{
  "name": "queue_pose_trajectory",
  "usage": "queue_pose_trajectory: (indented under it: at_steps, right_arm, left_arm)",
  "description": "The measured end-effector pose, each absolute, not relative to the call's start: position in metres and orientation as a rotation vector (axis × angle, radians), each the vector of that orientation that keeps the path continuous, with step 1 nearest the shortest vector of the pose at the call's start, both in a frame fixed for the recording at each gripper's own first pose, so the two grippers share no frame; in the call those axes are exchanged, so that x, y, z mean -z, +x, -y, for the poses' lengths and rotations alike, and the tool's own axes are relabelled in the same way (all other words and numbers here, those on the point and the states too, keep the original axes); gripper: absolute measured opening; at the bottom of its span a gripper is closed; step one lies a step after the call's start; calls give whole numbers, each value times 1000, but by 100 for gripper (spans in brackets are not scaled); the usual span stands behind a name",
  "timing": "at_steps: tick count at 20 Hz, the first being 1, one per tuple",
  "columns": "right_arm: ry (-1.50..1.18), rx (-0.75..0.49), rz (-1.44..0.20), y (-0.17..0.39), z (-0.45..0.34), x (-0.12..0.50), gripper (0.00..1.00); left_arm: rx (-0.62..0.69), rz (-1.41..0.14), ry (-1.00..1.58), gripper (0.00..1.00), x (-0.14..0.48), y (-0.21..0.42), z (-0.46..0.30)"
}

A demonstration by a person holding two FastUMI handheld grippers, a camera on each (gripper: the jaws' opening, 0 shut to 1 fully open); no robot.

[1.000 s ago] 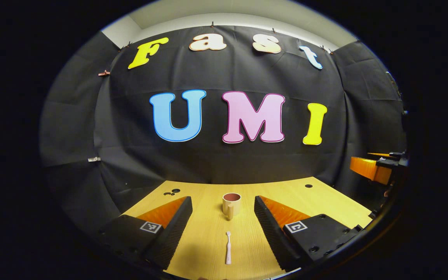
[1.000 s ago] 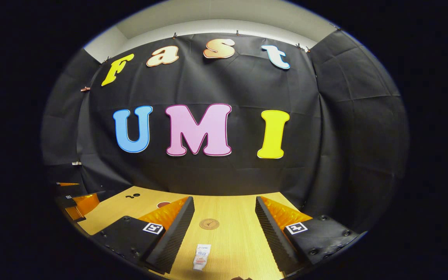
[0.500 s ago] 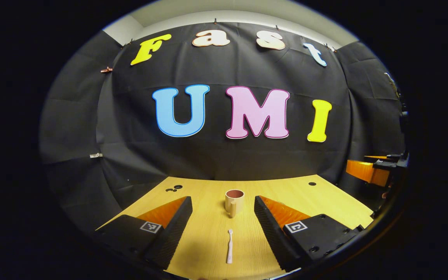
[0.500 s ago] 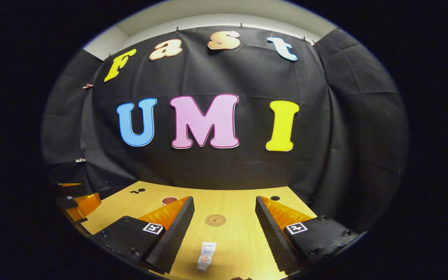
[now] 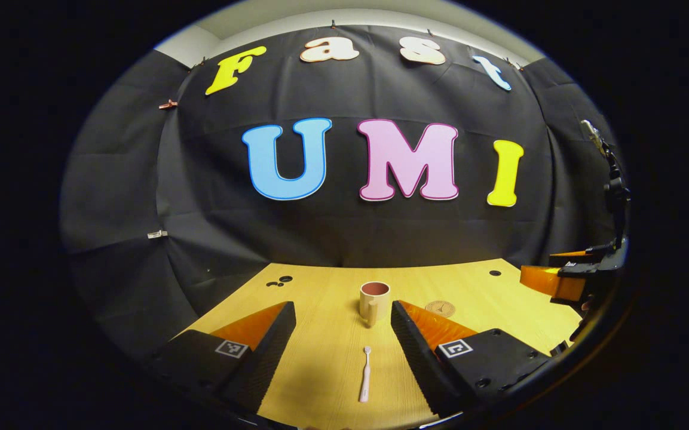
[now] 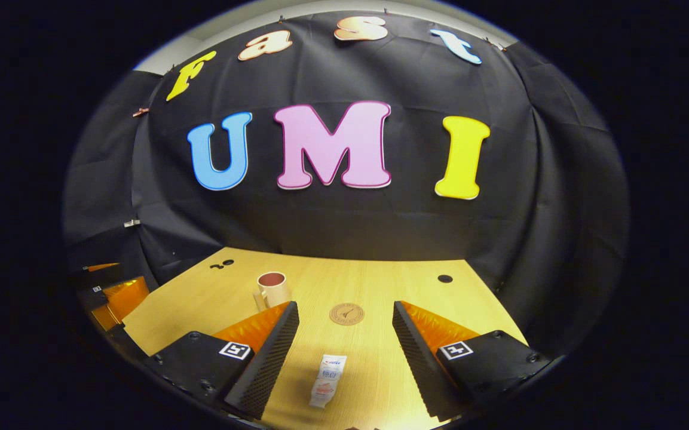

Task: Put the toothbrush and toothpaste on the desktop into the cup, then pick up the cup and place it on the coaster on the desktop.

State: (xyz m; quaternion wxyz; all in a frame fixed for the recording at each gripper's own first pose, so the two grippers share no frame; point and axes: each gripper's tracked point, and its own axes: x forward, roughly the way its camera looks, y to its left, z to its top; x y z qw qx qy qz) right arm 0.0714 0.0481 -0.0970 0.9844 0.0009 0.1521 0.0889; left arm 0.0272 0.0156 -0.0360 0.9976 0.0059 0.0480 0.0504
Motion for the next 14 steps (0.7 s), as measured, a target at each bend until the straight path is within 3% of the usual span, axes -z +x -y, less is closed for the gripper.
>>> queue_pose_trajectory:
  at_steps: [14]
  right_arm:
    - [31,-279,-709,103,-78,238,98]
  left_arm:
    - [-283,-274,23,99,79,24,-31]
